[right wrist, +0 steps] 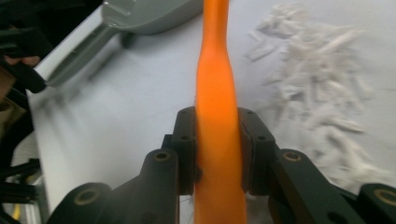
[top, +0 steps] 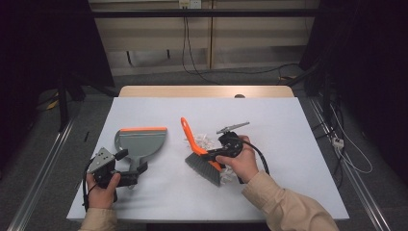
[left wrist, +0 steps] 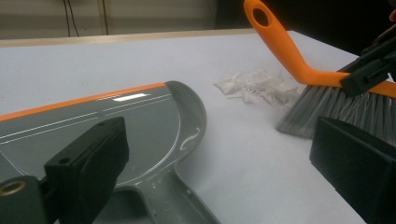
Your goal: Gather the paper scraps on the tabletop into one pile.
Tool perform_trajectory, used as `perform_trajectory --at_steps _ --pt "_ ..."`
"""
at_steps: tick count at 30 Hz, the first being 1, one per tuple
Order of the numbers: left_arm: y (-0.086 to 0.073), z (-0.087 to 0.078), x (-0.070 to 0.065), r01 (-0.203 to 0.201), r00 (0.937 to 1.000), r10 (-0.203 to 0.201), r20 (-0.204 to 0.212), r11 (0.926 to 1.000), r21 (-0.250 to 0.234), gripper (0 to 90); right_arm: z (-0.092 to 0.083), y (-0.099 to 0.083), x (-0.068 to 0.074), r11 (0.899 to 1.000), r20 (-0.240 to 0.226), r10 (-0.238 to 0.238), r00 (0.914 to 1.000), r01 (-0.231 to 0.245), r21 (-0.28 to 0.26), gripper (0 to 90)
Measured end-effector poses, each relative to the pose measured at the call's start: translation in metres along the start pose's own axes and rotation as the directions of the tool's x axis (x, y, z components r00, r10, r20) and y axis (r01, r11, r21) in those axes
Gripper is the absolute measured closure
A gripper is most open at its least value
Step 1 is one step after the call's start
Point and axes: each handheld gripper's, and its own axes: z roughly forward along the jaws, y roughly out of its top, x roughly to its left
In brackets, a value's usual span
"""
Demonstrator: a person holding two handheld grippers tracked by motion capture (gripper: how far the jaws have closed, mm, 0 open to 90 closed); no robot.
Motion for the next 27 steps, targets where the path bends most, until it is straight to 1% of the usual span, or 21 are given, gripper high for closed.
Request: perform_trajectory --at_steps 2,4,5,6,7,8,9,10,12,13,14,15,17,18,22,25,26,27 --pt "0.0 0.0 0.0 0.005 1.0 -0.005 -0.001 1.0 -0.003 4.4 -0.004 0.003 -0.008 1.0 0.022 -0.016 0.9996 0.016 -0.004 71.5" --pt "-0.001 0.0 0.001 -0.003 1.0 0.003 -0.003 1.0 0.007 4.4 -0.008 0.007 -0.019 1.0 0.057 -0.005 0.9984 0.007 -0.02 71.5" --pt "-0.001 0.001 0.002 -0.008 1.0 0.008 -0.005 0.9999 0.011 4.4 -0.009 0.009 -0.024 0.999 0.078 -0.006 0.9969 0.009 -0.035 71.5" --pt "-0.001 0.001 0.002 -0.005 1.0 0.005 -0.006 0.9999 0.011 4.4 -0.011 0.011 -0.028 0.999 0.092 0.006 0.9957 -0.002 -0.041 71.5" --pt "-0.001 0.001 0.002 -0.006 1.0 0.006 -0.006 0.9999 0.013 4.4 -0.012 0.013 -0.032 0.998 0.092 0.021 0.9955 -0.016 -0.055 71.6" --pt "-0.001 0.001 0.003 -0.007 1.0 0.007 -0.006 0.9999 0.013 4.4 -0.013 0.015 -0.035 0.997 0.098 0.015 0.9951 -0.008 -0.072 71.6" --pt "-0.001 0.001 0.003 -0.007 1.0 0.007 -0.004 0.9999 0.012 4.4 -0.014 0.017 -0.035 0.997 0.113 0.003 0.9936 0.006 -0.078 71.6" --pt "-0.001 0.001 0.003 -0.005 1.0 0.005 -0.004 0.9999 0.01 4.4 -0.016 0.019 -0.034 0.997 0.115 -0.005 0.9934 0.015 -0.079 71.6" --pt "-0.001 0.001 0.002 -0.004 1.0 0.004 -0.004 0.9999 0.011 4.4 -0.019 0.022 -0.03 0.995 0.091 -0.005 0.9958 0.014 -0.095 71.5" --pt "-0.001 0.001 0.002 -0.005 1.0 0.005 -0.005 0.9999 0.012 4.4 -0.021 0.023 -0.027 0.995 0.086 -0.015 0.9962 0.023 -0.094 71.5" --pt "-0.001 0.002 0.002 0.004 1.0 -0.004 -0.006 1.0 0.003 4.4 -0.022 0.023 -0.025 0.995 0.078 -0.028 0.9966 0.035 -0.096 71.5" --pt "-0.001 0.002 0.001 0.005 1.0 -0.005 -0.005 1.0 0.003 4.4 -0.023 0.023 -0.022 0.995 0.065 -0.029 0.9975 0.036 -0.096 71.5" --pt "-0.001 0.002 0.001 -0.005 1.0 0.005 -0.005 0.9999 0.012 4.4 -0.024 0.02 -0.016 0.995 0.033 -0.036 0.9988 0.039 -0.09 71.5" --pt "-0.001 0.001 0.001 -0.008 0.9999 0.008 -0.007 0.9999 0.013 4.4 -0.024 0.019 -0.013 0.995 0.019 -0.047 0.9987 0.048 -0.085 71.5" --pt "-0.001 0.0 0.0 -0.005 1.0 0.005 -0.004 1.0 0.008 4.4 -0.021 0.007 -0.002 0.996 -0.03 -0.08 0.9963 0.079 -0.052 71.5" --pt "-0.001 0.0 0.001 -0.011 0.9999 0.011 -0.005 0.9999 0.013 4.4 -0.016 -0.005 -0.003 0.995 -0.052 -0.096 0.994 0.096 -0.01 71.5" --pt "-0.001 0.001 0.0 -0.004 1.0 0.004 -0.004 1.0 0.008 4.4 -0.015 -0.008 -0.005 0.994 -0.047 -0.111 0.9927 0.111 -0.001 71.5" --pt "-0.001 0.0 0.001 -0.014 0.9999 0.015 -0.005 0.9998 0.015 4.4 -0.017 -0.009 -0.009 0.992 -0.044 -0.123 0.9915 0.122 -0.008 71.5"
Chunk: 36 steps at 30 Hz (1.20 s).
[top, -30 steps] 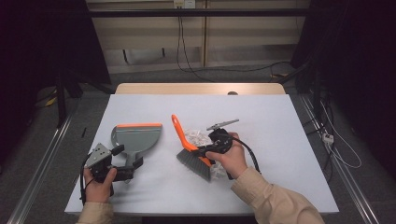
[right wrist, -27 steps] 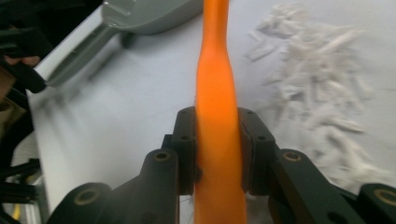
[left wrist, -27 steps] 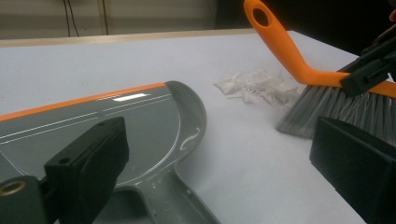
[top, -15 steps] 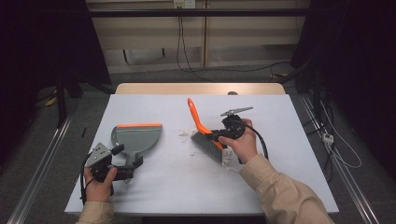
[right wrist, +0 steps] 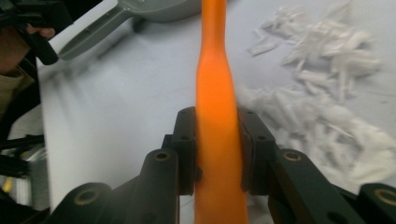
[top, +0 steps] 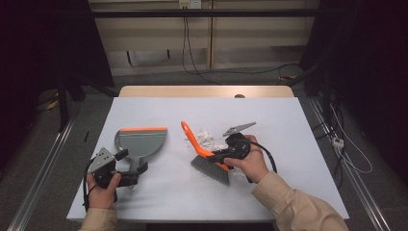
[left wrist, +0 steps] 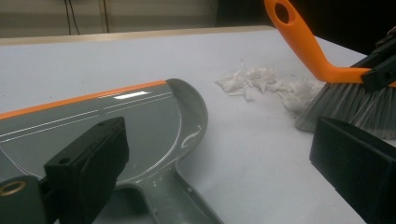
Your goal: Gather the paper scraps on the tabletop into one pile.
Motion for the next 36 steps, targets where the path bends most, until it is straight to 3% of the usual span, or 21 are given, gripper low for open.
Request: perform_trajectory --at_steps 5,8,9,10,12,14,17,22,28,31,33,36 --pt "-0.001 0.002 0.001 0.002 1.0 -0.002 -0.006 1.0 0.007 4.4 -0.013 -0.003 -0.021 1.0 0.001 -0.005 1.0 0.005 0.006 71.4" --pt "-0.001 0.005 0.001 -0.001 1.0 0.001 -0.005 0.9999 0.016 4.4 -0.017 0.001 -0.035 1.0 0.029 0.0 0.9996 0.001 -0.005 71.4" --pt "-0.001 0.006 -0.001 0.014 0.9999 -0.014 -0.002 0.9999 0.005 4.4 -0.017 0.003 -0.04 1.0 0.04 0.009 0.9992 -0.008 -0.006 71.4" --pt "-0.001 0.007 0.0 0.002 1.0 -0.002 -0.002 0.9999 0.015 4.4 -0.016 0.006 -0.044 1.0 0.047 0.01 0.9988 -0.01 -0.017 71.5" --pt "-0.001 0.008 0.0 0.011 0.9999 -0.011 -0.001 0.9998 0.013 4.4 -0.015 0.014 -0.049 1.0 0.094 -0.011 0.9955 0.013 -0.022 71.5" --pt "-0.001 0.008 0.0 0.009 1.0 -0.009 -0.001 0.9999 0.014 4.4 -0.015 0.02 -0.053 0.999 0.092 -0.007 0.9958 0.011 -0.044 71.5" --pt "-0.001 0.008 0.0 0.01 1.0 -0.01 -0.001 0.9999 0.013 4.4 -0.018 0.025 -0.048 0.998 0.078 -0.014 0.9969 0.019 -0.063 71.5" --pt "-0.001 0.006 -0.001 0.009 0.9999 -0.009 0.005 0.9999 0.008 4.4 -0.019 0.021 -0.029 0.997 0.042 -0.037 0.9984 0.04 -0.061 71.5" --pt "0.001 0.005 -0.001 -0.001 1.0 0.001 0.004 1.0 0.007 4.4 0.001 0.02 -0.01 0.997 -0.007 -0.044 0.999 0.044 -0.058 71.5" --pt "0.0 0.005 -0.001 0.004 1.0 -0.004 0.002 1.0 0.006 4.4 0.016 0.019 -0.008 0.999 -0.026 -0.031 0.9992 0.03 -0.042 71.5" --pt "0.001 0.004 0.0 0.01 0.9999 -0.01 0.003 0.9999 0.001 4.4 0.02 0.019 -0.01 0.998 -0.003 -0.043 0.9991 0.043 -0.04 71.5" --pt "0.0 0.003 0.0 0.01 0.9999 -0.01 0.001 0.9999 -0.002 4.4 0.017 0.02 -0.019 0.999 0.027 -0.022 0.9994 0.023 -0.03 71.2"
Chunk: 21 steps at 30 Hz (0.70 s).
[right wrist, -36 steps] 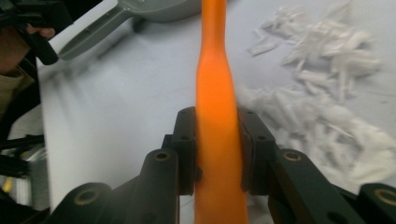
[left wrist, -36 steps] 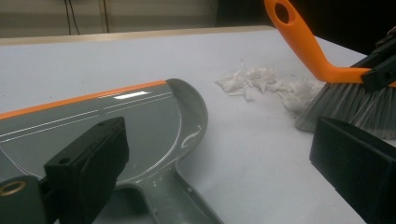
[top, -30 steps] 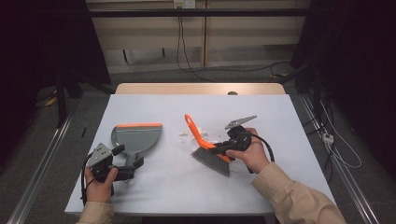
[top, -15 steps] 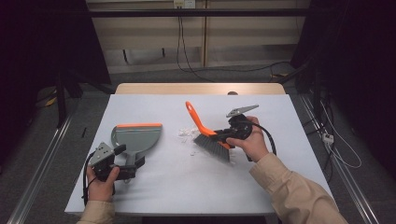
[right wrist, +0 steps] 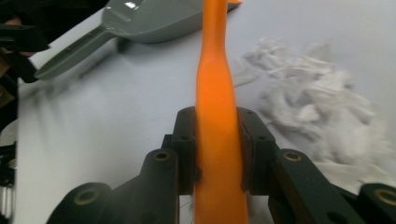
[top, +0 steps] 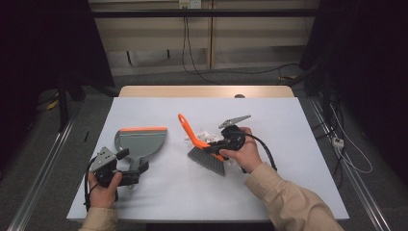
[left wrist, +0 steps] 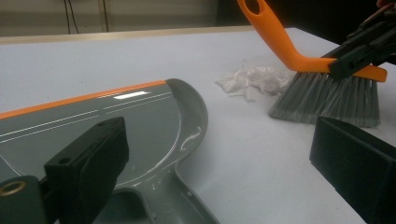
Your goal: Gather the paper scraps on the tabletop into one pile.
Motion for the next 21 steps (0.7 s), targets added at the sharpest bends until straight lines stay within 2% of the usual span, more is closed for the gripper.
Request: perform_trajectory --at_steps 3,7,8,10,12,16,19,21 --pt "0.0 0.0 0.0 0.002 1.0 -0.002 0.001 1.0 0.0 4.4 -0.009 0.0 -0.007 1.0 0.054 -0.008 0.9985 0.008 0.005 71.2" --pt "0.0 0.0 -0.001 -0.004 1.0 0.004 0.002 1.0 0.002 4.4 -0.022 0.001 -0.014 1.0 0.128 -0.027 0.9913 0.027 0.006 71.5" --pt "0.001 0.0 -0.001 -0.004 1.0 0.004 0.005 1.0 0.001 4.4 -0.025 0.002 -0.015 1.0 0.134 -0.013 0.9909 0.013 0.001 71.5" --pt "0.001 0.001 -0.001 0.003 1.0 -0.003 0.005 1.0 -0.004 4.4 -0.029 0.004 -0.014 0.999 0.113 0.024 0.9933 -0.02 -0.036 71.5" --pt "0.001 0.001 -0.001 -0.001 1.0 0.001 0.004 1.0 -0.002 4.4 -0.029 0.009 -0.008 0.998 0.123 0.032 0.9919 -0.024 -0.066 71.5" --pt "0.001 0.001 -0.002 0.006 1.0 -0.006 0.006 1.0 -0.008 4.4 -0.012 0.026 0.007 0.992 0.151 0.039 0.9877 -0.02 -0.125 71.5" --pt "0.002 -0.001 0.0 0.013 0.9999 -0.013 0.002 0.9998 -0.018 4.4 0.009 0.037 0.014 0.985 0.168 0.086 0.982 -0.059 -0.159 71.5" --pt "0.002 -0.002 0.002 0.007 1.0 -0.007 0.001 0.9999 -0.014 4.4 0.023 0.042 0.017 0.983 0.186 0.1 0.9774 -0.068 -0.169 71.5"
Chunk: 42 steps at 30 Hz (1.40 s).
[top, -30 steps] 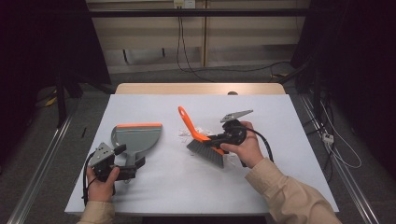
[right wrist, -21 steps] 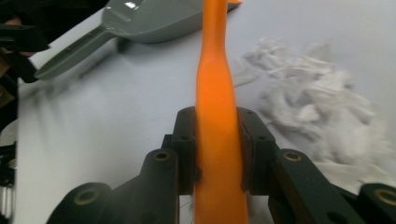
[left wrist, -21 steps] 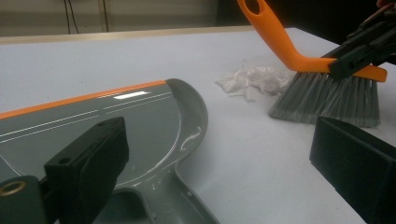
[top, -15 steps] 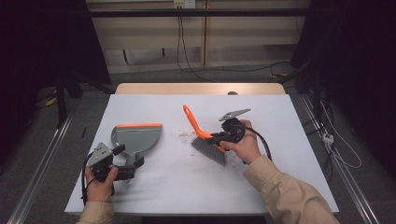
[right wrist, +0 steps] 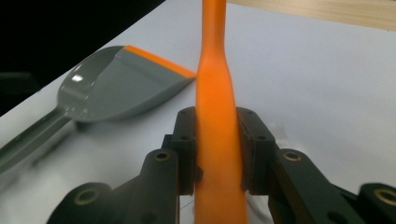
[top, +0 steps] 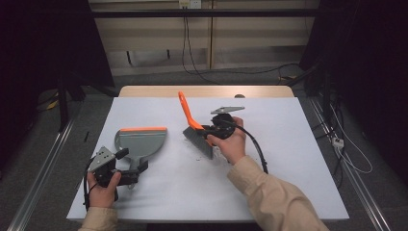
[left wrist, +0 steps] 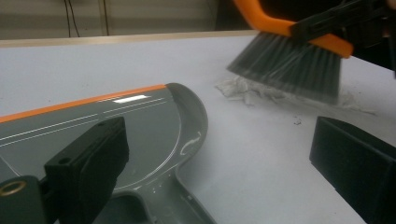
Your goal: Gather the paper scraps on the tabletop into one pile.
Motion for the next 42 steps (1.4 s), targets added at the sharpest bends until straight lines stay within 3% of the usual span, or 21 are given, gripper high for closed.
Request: perform_trajectory --at_steps 2,5,8,10,12,14,18,24,35,37,42 --pt "0.0 0.0 0.0 0.005 1.0 -0.005 0.004 1.0 0.0 4.4 0.015 0.002 0.007 0.999 0.014 0.034 0.9993 -0.034 -0.002 71.5" --pt "-0.001 -0.001 0.001 0.001 1.0 -0.001 0.007 1.0 0.001 4.4 0.035 0.005 0.015 0.994 -0.001 0.107 0.9942 -0.107 -0.018 71.5" --pt "-0.001 -0.002 0.002 0.01 0.9999 -0.01 0.007 0.9999 -0.006 4.4 0.049 0.006 0.019 0.991 0.002 0.131 0.9914 -0.131 -0.019 71.5" --pt "-0.001 -0.003 0.002 0.02 0.9998 -0.02 0.005 0.9997 -0.015 4.4 0.056 0.004 0.018 0.989 0.014 0.145 0.9893 -0.145 0.011 71.5" --pt "0.0 -0.004 0.003 0.009 1.0 -0.009 0.003 0.9999 -0.014 4.4 0.057 0.002 0.013 0.987 0.063 0.155 0.9859 -0.157 0.03 71.3" --pt "-0.001 -0.005 0.003 0.015 0.9999 -0.015 0.003 0.9997 -0.018 4.4 0.053 0.001 0.006 0.975 0.06 0.215 0.9748 -0.218 0.046 71.1" --pt "-0.001 -0.005 0.003 0.014 0.9999 -0.014 -0.002 0.9998 -0.016 4.4 0.038 -0.002 -0.006 0.976 0.108 0.2 0.9738 -0.208 0.064 70.7" --pt "0.0 -0.002 -0.001 0.001 1.0 -0.001 0.003 1.0 -0.005 4.4 0.013 -0.016 -0.029 0.957 0.122 0.276 0.9534 -0.284 0.06 70.3" --pt "0.001 -0.002 -0.002 -0.001 1.0 0.001 0.001 1.0 -0.007 4.4 -0.02 -0.021 -0.046 0.963 0.182 0.248 0.9515 -0.262 0.059 70.8" --pt "0.001 -0.002 -0.002 -0.006 1.0 0.006 0.001 1.0 -0.003 4.4 -0.024 -0.021 -0.046 0.961 0.159 0.262 0.9519 -0.273 0.051 71.3" --pt "0.001 -0.001 -0.002 -0.009 1.0 0.009 0.0 1.0 -0.001 4.4 -0.03 -0.012 -0.038 0.969 0.119 0.243 0.9628 -0.247 0.023 71.5"
